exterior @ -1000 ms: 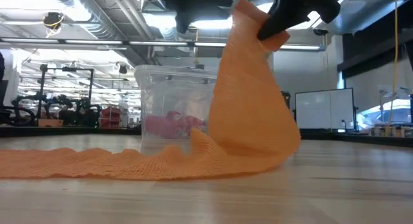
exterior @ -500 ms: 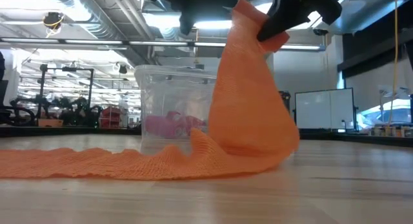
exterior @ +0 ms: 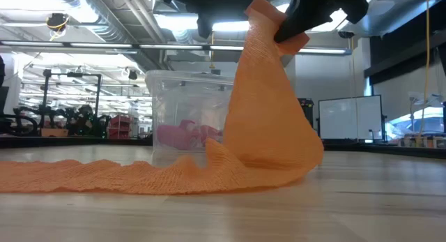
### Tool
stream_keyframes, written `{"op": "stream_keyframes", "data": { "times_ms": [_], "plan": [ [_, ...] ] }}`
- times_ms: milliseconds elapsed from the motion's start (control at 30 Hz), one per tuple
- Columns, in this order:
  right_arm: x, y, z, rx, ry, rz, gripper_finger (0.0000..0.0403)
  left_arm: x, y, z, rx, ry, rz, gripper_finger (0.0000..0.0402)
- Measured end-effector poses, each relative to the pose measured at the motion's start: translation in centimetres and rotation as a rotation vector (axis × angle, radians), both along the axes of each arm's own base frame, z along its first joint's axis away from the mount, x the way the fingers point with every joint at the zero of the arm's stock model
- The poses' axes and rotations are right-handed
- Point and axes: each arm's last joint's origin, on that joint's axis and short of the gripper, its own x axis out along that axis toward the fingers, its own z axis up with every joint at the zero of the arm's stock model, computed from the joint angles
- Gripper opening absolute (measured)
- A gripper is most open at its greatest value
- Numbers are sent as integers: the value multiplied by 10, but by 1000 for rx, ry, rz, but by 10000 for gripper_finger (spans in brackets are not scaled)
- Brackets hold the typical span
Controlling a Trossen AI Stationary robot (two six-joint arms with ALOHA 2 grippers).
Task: Roll bandage
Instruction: Roll the orange bandage
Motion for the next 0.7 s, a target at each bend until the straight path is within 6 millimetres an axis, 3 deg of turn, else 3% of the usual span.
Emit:
{"op": "stream_keyframes", "data": {
  "times_ms": [100, 200, 333, 533, 700],
  "plan": [
    [0, 0, 0, 1, -10, -5, 47, 0, 0, 1, 29, -10, -4, 15],
    [0, 0, 0, 3, -10, -8, 58, 0, 0, 0, 50, -8, 3, 12],
    [-4, 3, 6, 6, -2, -4, 102, -3, 2, 6, 83, -23, 16, 5],
    [-33, 15, 60, 68, -42, -8, 189, -21, -2, 36, 211, -127, -12, 3],
    [-69, 15, 94, 204, -116, -4, 233, -39, -3, 67, 295, -264, -31, 2]
  ]
}}
